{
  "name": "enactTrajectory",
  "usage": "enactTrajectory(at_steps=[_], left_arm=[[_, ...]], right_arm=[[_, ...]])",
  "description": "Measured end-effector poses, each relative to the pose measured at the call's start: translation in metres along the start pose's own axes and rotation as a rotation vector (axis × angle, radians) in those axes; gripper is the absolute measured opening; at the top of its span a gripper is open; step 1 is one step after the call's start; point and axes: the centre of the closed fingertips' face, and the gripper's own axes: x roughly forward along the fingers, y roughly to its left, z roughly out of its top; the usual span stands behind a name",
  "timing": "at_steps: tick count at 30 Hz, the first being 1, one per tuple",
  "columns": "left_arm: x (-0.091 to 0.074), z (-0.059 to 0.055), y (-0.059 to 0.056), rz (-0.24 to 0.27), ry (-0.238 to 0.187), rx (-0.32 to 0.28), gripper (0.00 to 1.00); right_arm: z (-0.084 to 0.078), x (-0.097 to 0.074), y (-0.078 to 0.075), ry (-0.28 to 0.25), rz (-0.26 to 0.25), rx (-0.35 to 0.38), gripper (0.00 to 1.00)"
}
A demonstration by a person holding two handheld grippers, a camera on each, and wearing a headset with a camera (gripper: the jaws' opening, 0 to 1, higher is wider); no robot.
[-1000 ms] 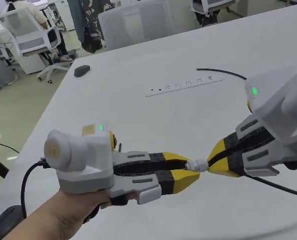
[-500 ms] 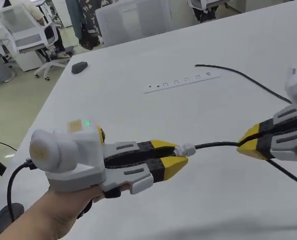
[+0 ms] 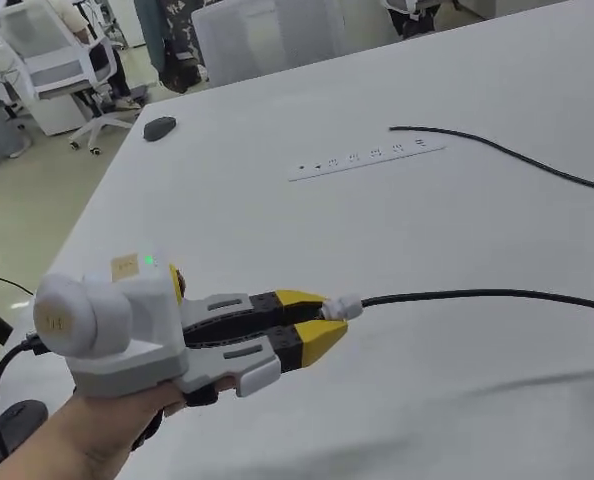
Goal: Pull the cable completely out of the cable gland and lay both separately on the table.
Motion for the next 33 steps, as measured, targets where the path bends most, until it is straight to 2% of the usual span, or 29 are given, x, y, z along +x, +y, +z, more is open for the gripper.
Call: enactTrajectory(at_steps=[2, 5, 7, 8, 9, 10, 11, 12, 13, 14, 15, 16, 17, 19, 22, 25, 27, 29, 31, 33], left_arm=[[0.001, 0.0, -0.001, -0.003, -0.001, -0.002, 0.14], [0.001, 0.001, -0.001, -0.005, -0.001, -0.004, 0.14], [0.001, 0.003, -0.002, -0.008, -0.009, -0.007, 0.14], [0.002, 0.004, -0.003, -0.01, -0.009, -0.005, 0.14], [0.003, 0.005, -0.005, -0.016, -0.007, -0.006, 0.14], [0.005, 0.005, -0.009, -0.024, -0.003, 0.002, 0.14], [0.006, 0.006, -0.011, -0.03, 0.0, 0.019, 0.14], [0.008, 0.008, -0.015, -0.043, -0.003, 0.029, 0.14], [0.009, 0.01, -0.017, -0.05, -0.008, 0.032, 0.14], [0.011, 0.011, -0.02, -0.056, -0.01, 0.047, 0.14], [0.012, 0.011, -0.02, -0.062, -0.004, 0.049, 0.14], [0.013, 0.011, -0.023, -0.071, 0.001, 0.051, 0.14], [0.014, 0.012, -0.023, -0.073, 0.002, 0.054, 0.14], [0.014, 0.014, -0.026, -0.084, 0.003, 0.061, 0.14], [0.014, 0.013, -0.027, -0.09, 0.011, 0.076, 0.14], [0.015, 0.01, -0.025, -0.088, 0.022, 0.08, 0.14], [0.016, 0.008, -0.027, -0.094, 0.03, 0.081, 0.14], [0.016, 0.007, -0.026, -0.092, 0.026, 0.078, 0.14], [0.014, 0.007, -0.024, -0.084, 0.022, 0.076, 0.14], [0.01, 0.007, -0.02, -0.067, 0.015, 0.071, 0.14]], right_arm=[[-0.002, 0.004, 0.002, 0.032, 0.013, 0.049, 0.0], [0.004, 0.004, -0.002, 0.067, -0.016, 0.017, 0.03], [0.027, 0.003, 0.006, 0.033, -0.001, -0.023, 0.16], [0.041, 0.003, 0.016, 0.003, 0.039, -0.041, 0.2], [0.056, 0.002, 0.027, -0.031, 0.073, -0.068, 0.19], [0.083, 0.0, 0.042, -0.113, 0.104, -0.118, 0.18], [0.102, -0.002, 0.058, -0.165, 0.145, -0.148, 0.18], [0.125, -0.006, 0.082, -0.232, 0.222, -0.174, 0.19], [0.142, -0.011, 0.099, -0.291, 0.278, -0.167, 0.21], [0.157, -0.015, 0.126, -0.33, 0.369, -0.214, 0.22], [0.159, -0.014, 0.134, -0.309, 0.386, -0.256, 0.2], [0.161, -0.01, 0.136, -0.291, 0.365, -0.301, 0.18], [0.164, -0.005, 0.137, -0.275, 0.334, -0.383, 0.16], [0.164, 0.004, 0.139, -0.248, 0.323, -0.46, 0.11], [0.165, 0.01, 0.142, -0.251, 0.347, -0.456, 0.04], [0.166, 0.009, 0.15, -0.277, 0.394, -0.463, 0.03], [0.165, 0.01, 0.146, -0.277, 0.373, -0.49, 0.0], [0.164, 0.008, 0.146, -0.288, 0.377, -0.488, 0.0], [0.161, 0.009, 0.14, -0.278, 0.361, -0.454, 0.0], [0.151, 0.01, 0.124, -0.235, 0.323, -0.379, 0.0]])
